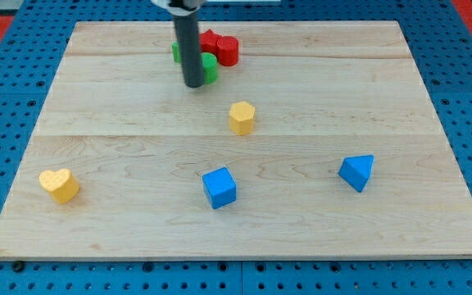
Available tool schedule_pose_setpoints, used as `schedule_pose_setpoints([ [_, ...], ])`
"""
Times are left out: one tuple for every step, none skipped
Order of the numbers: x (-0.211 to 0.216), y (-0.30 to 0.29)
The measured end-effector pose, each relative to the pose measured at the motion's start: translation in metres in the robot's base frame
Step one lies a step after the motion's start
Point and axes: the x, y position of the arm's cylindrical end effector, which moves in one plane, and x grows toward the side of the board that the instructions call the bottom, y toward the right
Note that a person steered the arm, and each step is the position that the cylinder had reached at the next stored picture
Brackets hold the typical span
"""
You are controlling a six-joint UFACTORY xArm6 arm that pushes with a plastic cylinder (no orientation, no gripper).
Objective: Move the yellow hexagon towards the blue cube
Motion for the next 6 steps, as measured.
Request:
schedule_pose_setpoints([
  [-0.012, 0.006],
  [-0.007, 0.024],
  [0.024, 0.069],
  [0.057, 0.070],
  [0.092, 0.068],
  [0.115, 0.071],
])
